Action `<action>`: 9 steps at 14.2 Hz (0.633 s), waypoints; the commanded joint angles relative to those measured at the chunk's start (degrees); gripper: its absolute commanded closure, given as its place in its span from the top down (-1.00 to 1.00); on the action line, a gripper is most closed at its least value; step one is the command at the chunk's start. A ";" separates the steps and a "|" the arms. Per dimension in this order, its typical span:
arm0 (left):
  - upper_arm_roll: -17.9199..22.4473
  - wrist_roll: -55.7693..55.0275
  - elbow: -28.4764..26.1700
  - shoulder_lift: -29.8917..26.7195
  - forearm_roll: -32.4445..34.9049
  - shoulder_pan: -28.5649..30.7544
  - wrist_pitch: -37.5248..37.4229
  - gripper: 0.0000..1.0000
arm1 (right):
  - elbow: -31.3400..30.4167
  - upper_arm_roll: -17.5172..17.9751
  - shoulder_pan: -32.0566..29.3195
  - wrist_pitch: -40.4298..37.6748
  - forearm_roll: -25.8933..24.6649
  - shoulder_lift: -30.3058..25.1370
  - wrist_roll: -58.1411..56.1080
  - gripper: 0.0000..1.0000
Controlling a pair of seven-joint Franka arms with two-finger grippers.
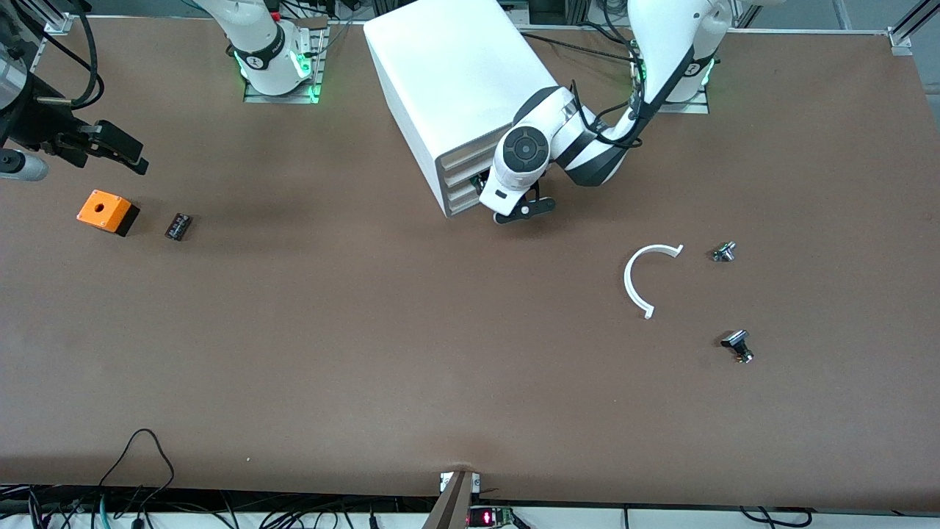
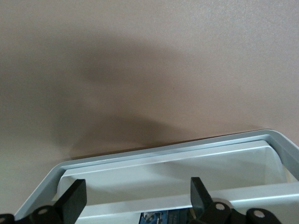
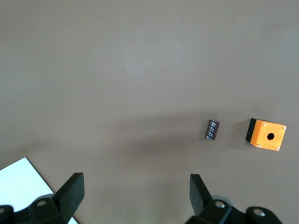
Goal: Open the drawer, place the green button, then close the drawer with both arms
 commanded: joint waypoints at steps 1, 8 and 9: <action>0.19 0.89 -0.08 -2.88 -0.67 0.91 -1.94 0.96 | -0.26 1.18 -1.34 0.17 -0.18 -0.93 -1.27 1.00; 0.63 17.82 9.06 -9.03 9.76 10.40 -17.48 0.96 | 0.00 1.19 -1.34 0.17 -0.18 -0.67 -3.47 1.00; 0.46 21.07 10.72 -10.00 13.45 11.89 -19.60 0.96 | 0.00 1.19 -1.34 0.17 -0.01 -0.67 -3.55 1.00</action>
